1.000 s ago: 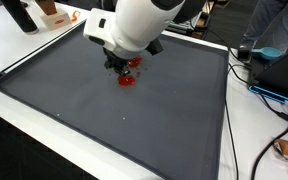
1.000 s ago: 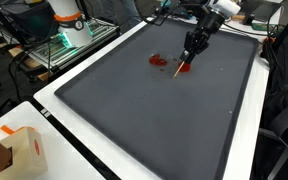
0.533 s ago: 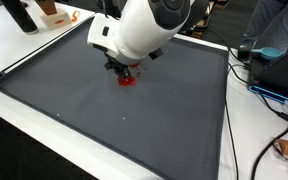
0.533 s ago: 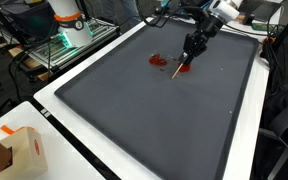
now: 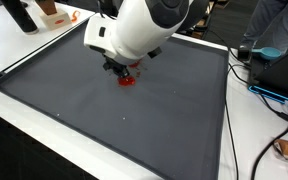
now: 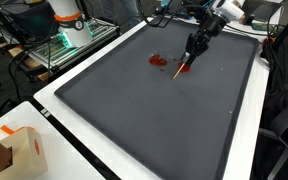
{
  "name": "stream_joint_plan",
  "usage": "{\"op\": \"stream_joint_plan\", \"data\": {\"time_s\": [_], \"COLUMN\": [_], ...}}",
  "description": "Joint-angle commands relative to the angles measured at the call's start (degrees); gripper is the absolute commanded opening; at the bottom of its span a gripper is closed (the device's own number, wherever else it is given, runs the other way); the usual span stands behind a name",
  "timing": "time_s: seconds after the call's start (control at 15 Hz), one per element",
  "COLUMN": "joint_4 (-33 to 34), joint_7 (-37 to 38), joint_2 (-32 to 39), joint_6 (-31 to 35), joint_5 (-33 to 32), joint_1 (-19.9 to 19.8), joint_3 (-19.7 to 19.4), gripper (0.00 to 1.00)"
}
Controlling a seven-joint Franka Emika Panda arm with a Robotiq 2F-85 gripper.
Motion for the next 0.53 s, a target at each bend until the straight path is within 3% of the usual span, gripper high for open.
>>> {"op": "stream_joint_plan", "data": {"time_s": [0.0,0.47], "joint_4": [0.65,-1.56], "joint_7": [-3.93,-10.73], "joint_2": [-0.64,-5.59], "joint_6": [-0.53,1.83], "joint_5": [1.96,8.11], "joint_1": [-1.28,-4.29], "joint_3": [0.68,1.85], "gripper": [0.03,0.03]}}
